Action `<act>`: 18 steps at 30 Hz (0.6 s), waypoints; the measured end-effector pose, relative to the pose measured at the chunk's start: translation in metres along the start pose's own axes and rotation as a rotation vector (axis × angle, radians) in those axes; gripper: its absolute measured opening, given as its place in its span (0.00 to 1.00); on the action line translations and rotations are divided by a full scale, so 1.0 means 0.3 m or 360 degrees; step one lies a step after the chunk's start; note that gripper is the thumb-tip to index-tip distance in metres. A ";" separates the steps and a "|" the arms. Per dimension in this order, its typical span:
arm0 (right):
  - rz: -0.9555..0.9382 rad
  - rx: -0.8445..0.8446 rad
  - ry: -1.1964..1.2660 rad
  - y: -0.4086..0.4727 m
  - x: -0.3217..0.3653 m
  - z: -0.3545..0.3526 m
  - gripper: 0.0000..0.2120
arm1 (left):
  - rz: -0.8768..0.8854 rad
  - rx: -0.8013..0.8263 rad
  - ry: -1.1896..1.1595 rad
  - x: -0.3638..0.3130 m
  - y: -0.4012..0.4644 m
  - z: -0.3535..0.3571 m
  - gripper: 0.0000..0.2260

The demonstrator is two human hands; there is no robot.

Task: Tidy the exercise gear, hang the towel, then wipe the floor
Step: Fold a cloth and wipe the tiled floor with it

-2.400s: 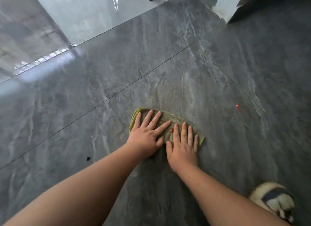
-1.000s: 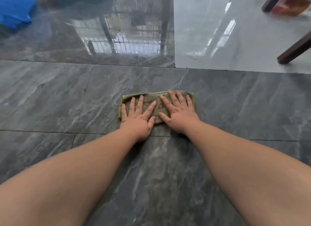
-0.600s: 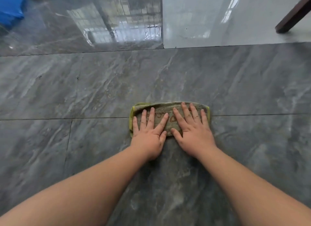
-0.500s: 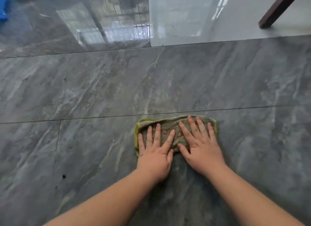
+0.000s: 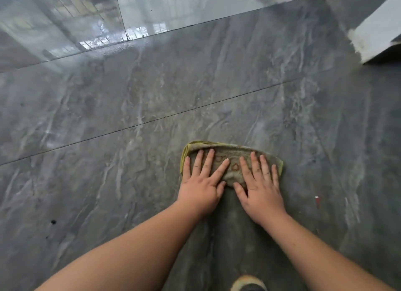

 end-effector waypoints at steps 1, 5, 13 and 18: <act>-0.0008 0.0025 0.0014 -0.004 0.023 0.001 0.35 | 0.0015 -0.0007 0.0017 0.015 -0.012 -0.002 0.26; -0.0145 0.0084 -0.0037 -0.047 0.131 0.017 0.36 | -0.0028 0.0044 0.0008 0.090 -0.099 0.022 0.27; -0.0712 0.0157 -0.0141 -0.070 0.345 0.052 0.34 | -0.0202 -0.0088 0.0012 0.338 -0.362 0.126 0.28; -0.0740 0.0120 -0.0101 -0.015 0.381 0.016 0.31 | -0.0292 -0.0098 -0.0051 0.343 -0.390 0.125 0.27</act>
Point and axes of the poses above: each hand's wrist, its own y-axis towards the middle knuckle, its own z-axis out of the palm, x = y × z, the point moved 5 cm from there along y, towards the middle knuckle, and after that the axes turned 1 degree about -z, right-handed, at the moved point
